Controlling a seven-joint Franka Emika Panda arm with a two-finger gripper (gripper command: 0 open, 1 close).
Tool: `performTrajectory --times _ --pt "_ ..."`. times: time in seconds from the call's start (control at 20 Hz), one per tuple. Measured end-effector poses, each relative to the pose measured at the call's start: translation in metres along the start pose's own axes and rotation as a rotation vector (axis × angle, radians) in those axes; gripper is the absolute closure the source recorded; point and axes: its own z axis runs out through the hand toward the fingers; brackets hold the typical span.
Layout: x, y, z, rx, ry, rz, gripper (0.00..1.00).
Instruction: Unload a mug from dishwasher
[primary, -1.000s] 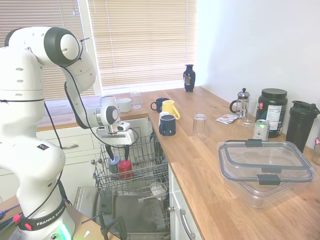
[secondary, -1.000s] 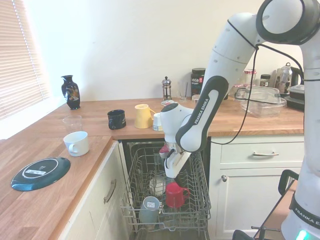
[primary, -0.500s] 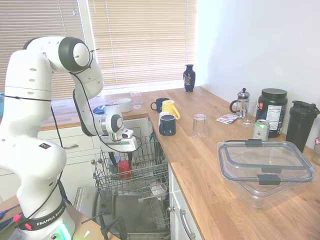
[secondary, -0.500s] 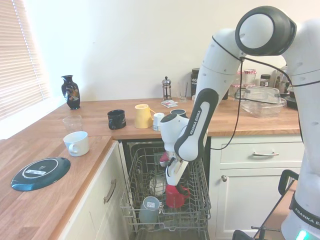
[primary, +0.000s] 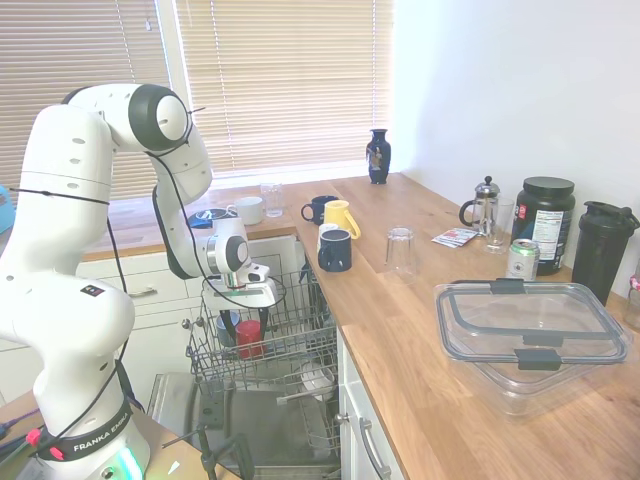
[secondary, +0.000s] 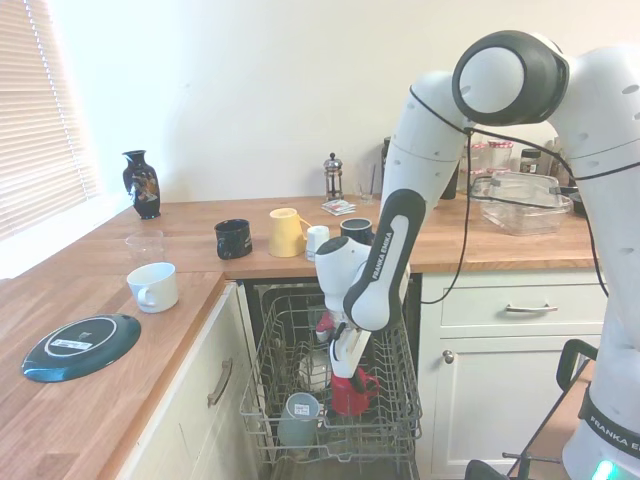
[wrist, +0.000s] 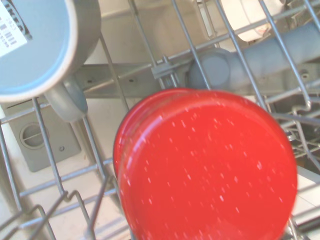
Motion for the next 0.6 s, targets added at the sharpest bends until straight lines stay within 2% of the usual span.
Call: performTrajectory --times 0.6 --pt "0.008 -0.014 0.009 0.002 -0.006 -0.006 0.00"
